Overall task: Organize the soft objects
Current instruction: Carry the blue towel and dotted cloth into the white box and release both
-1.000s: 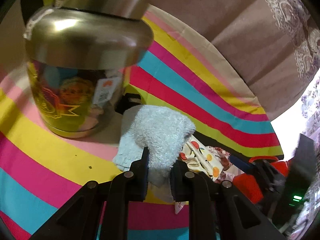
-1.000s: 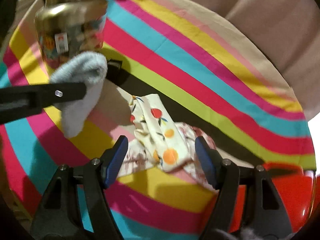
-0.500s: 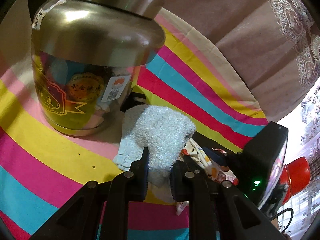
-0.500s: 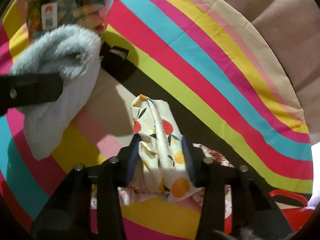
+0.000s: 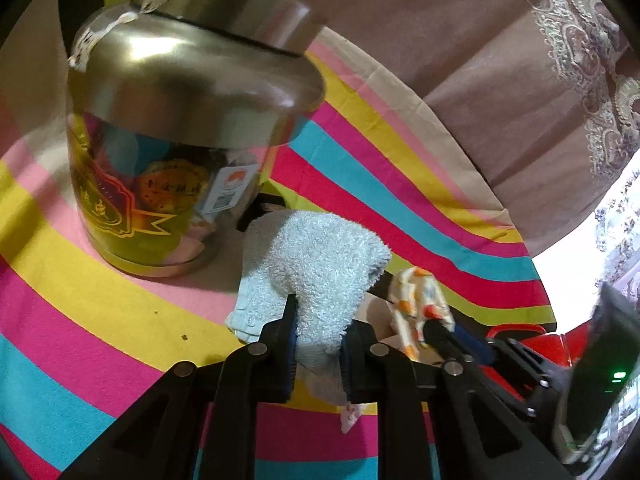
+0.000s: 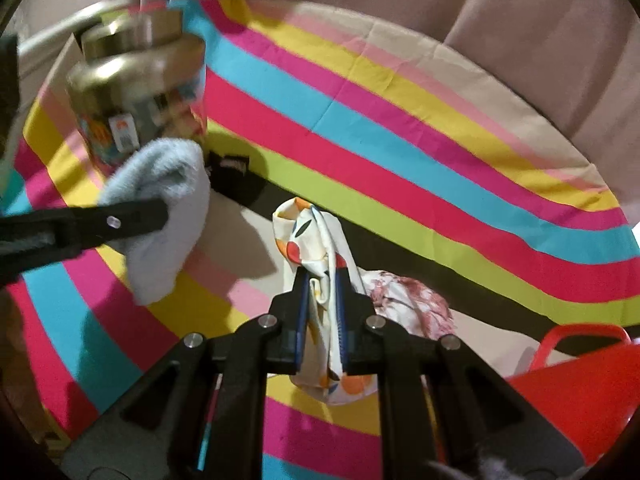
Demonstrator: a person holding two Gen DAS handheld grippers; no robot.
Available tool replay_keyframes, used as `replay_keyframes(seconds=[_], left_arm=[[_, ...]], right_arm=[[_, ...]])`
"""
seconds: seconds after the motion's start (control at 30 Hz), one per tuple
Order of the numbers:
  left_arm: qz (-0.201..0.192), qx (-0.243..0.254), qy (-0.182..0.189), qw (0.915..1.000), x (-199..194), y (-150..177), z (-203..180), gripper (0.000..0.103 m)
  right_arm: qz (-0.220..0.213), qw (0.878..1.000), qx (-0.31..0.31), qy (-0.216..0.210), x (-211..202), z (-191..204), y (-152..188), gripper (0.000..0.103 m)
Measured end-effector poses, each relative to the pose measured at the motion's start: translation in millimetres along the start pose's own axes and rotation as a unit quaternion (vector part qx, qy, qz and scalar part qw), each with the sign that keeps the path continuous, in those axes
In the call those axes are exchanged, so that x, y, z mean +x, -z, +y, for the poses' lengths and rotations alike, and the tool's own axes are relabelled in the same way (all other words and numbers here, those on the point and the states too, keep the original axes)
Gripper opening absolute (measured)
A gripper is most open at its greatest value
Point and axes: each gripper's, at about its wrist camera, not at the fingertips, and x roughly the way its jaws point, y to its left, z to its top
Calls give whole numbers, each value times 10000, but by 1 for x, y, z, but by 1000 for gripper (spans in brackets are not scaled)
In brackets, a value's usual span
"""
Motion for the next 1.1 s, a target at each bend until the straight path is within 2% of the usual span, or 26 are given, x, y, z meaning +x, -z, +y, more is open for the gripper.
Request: replay_keyframes(seconds=[0.27,0.47,0.6,0.83,1.1], left_arm=[[-13,211,68,9998,-9,7,-15,18],[-18,590,75,9982,-25,21,-43,18],[-29,839,98,9964,-37,32,-64,18],[20,1367,229,9903,-61,64,-107,18],[333,1830,506,9812,-80,117,-146,18]], right_arm=[[-272,9980,545,-140,-55,-6,18,15],[-235,9948,978,-174,-84,-15,52,15],[-167,9924,1220,-31,-107,-26,79,15],[-132,9865,1624,181,-144,-51,123,15],[-186,9793,1989,343,-182,-77,165,15]])
